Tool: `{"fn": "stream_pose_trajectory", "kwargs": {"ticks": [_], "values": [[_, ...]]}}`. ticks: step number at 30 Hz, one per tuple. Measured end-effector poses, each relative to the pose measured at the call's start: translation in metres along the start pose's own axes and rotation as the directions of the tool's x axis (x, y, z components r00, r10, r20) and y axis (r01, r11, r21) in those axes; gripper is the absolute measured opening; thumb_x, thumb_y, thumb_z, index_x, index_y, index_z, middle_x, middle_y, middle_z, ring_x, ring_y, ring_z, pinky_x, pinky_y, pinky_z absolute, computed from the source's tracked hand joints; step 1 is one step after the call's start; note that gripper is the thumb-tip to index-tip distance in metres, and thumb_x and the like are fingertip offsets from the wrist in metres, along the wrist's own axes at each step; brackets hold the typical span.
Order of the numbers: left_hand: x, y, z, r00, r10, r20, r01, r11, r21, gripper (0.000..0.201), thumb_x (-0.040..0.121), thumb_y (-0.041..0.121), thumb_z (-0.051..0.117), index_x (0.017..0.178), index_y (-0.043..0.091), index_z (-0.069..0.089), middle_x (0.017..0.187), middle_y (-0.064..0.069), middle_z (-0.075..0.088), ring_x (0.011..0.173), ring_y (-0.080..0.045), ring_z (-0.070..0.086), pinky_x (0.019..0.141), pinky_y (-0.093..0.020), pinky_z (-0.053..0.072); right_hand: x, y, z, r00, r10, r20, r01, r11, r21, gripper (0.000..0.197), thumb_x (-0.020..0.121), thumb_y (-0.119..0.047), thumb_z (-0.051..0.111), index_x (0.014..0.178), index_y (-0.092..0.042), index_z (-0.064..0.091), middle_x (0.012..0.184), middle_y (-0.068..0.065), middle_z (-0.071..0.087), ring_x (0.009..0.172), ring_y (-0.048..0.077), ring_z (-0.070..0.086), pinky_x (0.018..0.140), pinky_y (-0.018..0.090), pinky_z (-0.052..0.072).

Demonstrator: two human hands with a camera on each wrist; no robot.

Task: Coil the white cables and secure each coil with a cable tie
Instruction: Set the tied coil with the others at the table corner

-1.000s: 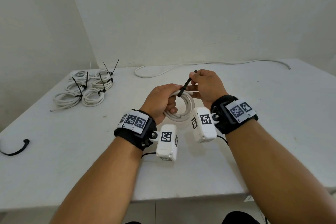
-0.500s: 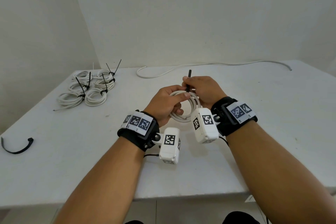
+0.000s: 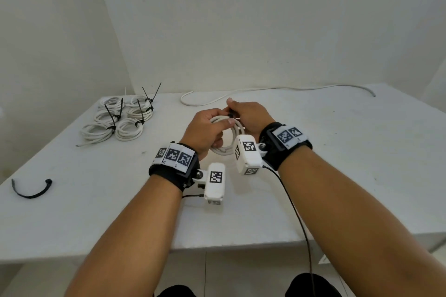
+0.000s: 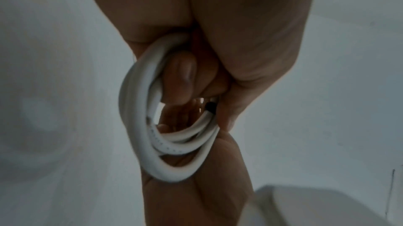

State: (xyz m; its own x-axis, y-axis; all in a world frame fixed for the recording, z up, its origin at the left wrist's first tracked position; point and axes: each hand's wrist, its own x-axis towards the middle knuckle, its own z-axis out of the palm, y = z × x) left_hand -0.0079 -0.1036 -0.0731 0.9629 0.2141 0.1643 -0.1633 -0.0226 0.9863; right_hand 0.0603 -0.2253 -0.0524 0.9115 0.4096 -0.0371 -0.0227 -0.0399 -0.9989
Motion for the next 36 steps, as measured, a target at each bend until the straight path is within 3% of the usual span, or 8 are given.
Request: {"fn": "stream_pose_trajectory", "kwargs": {"ticks": [4, 7, 10, 13, 18, 20, 27, 36], "values": [[-0.008, 0.003, -0.039, 0.967, 0.050, -0.252, -0.027, 0.995, 0.094, 0.004, 0.088, 0.010, 0.069, 0.086, 0.006, 0.069, 0.057, -0.004, 0.051, 0.039, -0.012, 0.034, 0.042, -0.023, 0.033, 0.018, 0.005, 0.009, 0.985, 0.135, 0.108, -0.101, 0.957, -0.273, 0.057, 0.098, -0.058, 0.044, 0.112, -0.011, 0.073, 0.115, 0.005, 0.072, 0.108, 0.025, 0.064, 0.096, 0.040, 0.048], [-0.016, 0.007, -0.082, 0.931, 0.037, -0.362, 0.038, 0.980, 0.197, 0.014, 0.090, 0.019, 0.062, 0.079, 0.012, 0.066, 0.052, 0.000, 0.044, 0.040, -0.014, 0.035, 0.047, -0.026, 0.036, 0.026, 0.015, 0.013, 0.972, 0.215, 0.090, -0.034, 0.511, -0.859, 0.077, 0.095, -0.067, 0.041, 0.145, -0.008, 0.048, 0.151, 0.013, 0.045, 0.135, 0.032, 0.045, 0.106, 0.038, 0.036], [-0.026, 0.012, -0.125, 0.930, 0.086, -0.357, 0.059, 0.925, 0.375, 0.020, 0.095, 0.011, 0.042, 0.087, 0.014, 0.061, 0.063, 0.000, 0.049, 0.051, -0.018, 0.042, 0.055, -0.030, 0.037, 0.025, 0.035, 0.008, 0.960, 0.279, 0.038, -0.043, 0.279, -0.959, 0.098, 0.082, -0.078, 0.052, 0.156, -0.021, 0.023, 0.164, 0.013, 0.016, 0.148, 0.036, 0.023, 0.116, 0.043, 0.031], [-0.037, 0.018, -0.166, 0.906, 0.069, -0.418, 0.211, 0.782, 0.587, 0.023, 0.098, 0.014, 0.037, 0.114, 0.016, 0.053, 0.088, -0.007, 0.060, 0.076, -0.023, 0.054, 0.066, -0.030, 0.039, 0.024, 0.048, 0.000, 0.935, 0.351, 0.051, -0.051, 0.276, -0.960, 0.112, 0.075, -0.083, 0.054, 0.158, -0.033, -0.001, 0.166, 0.004, -0.016, 0.153, 0.035, -0.005, 0.121, 0.052, 0.019], [-0.050, 0.025, -0.217, 0.891, 0.004, -0.454, 0.423, 0.360, 0.832, 0.019, 0.097, 0.022, 0.045, 0.115, 0.021, 0.038, 0.091, 0.002, 0.063, 0.087, -0.027, 0.055, 0.094, -0.039, 0.037, 0.026, 0.047, -0.003, 0.920, 0.385, 0.077, -0.056, 0.323, -0.945, 0.110, 0.080, -0.075, 0.059, 0.158, -0.032, -0.005, 0.164, 0.002, -0.022, 0.152, 0.034, -0.013, 0.121, 0.051, 0.019], [-0.052, 0.025, -0.227, 0.868, -0.031, -0.496, 0.489, 0.225, 0.843, 0.023, 0.096, 0.021, 0.047, 0.117, 0.017, 0.039, 0.093, 0.008, 0.060, 0.088, -0.023, 0.052, 0.087, -0.037, 0.034, 0.026, 0.049, -0.004, 0.921, 0.382, 0.076, -0.065, 0.342, -0.938, 0.110, 0.080, -0.072, 0.061, 0.158, -0.032, -0.005, 0.164, 0.002, -0.023, 0.152, 0.034, -0.013, 0.121, 0.051, 0.022], [-0.047, 0.015, -0.242, 0.849, -0.115, -0.516, 0.525, 0.066, 0.849, 0.038, 0.085, 0.014, 0.071, 0.119, 0.001, 0.058, 0.116, -0.020, 0.066, 0.108, -0.036, 0.059, 0.077, -0.031, 0.039, 0.033, 0.055, -0.008, 0.924, 0.375, 0.073, -0.055, 0.320, -0.946, 0.112, 0.076, -0.077, 0.061, 0.157, -0.035, -0.004, 0.165, 0.001, -0.021, 0.150, 0.033, -0.021, 0.122, 0.055, 0.015], [-0.043, 0.019, -0.248, 0.900, -0.138, -0.414, 0.403, -0.104, 0.909, 0.013, 0.081, 0.028, 0.073, 0.087, 0.024, 0.063, 0.109, -0.001, 0.066, 0.089, -0.019, 0.055, 0.074, -0.025, 0.040, 0.024, 0.047, -0.007, 0.916, 0.394, 0.079, -0.051, 0.309, -0.950, 0.108, 0.081, -0.074, 0.059, 0.158, -0.032, -0.005, 0.165, 0.003, -0.020, 0.152, 0.034, -0.015, 0.123, 0.053, 0.009]]}}
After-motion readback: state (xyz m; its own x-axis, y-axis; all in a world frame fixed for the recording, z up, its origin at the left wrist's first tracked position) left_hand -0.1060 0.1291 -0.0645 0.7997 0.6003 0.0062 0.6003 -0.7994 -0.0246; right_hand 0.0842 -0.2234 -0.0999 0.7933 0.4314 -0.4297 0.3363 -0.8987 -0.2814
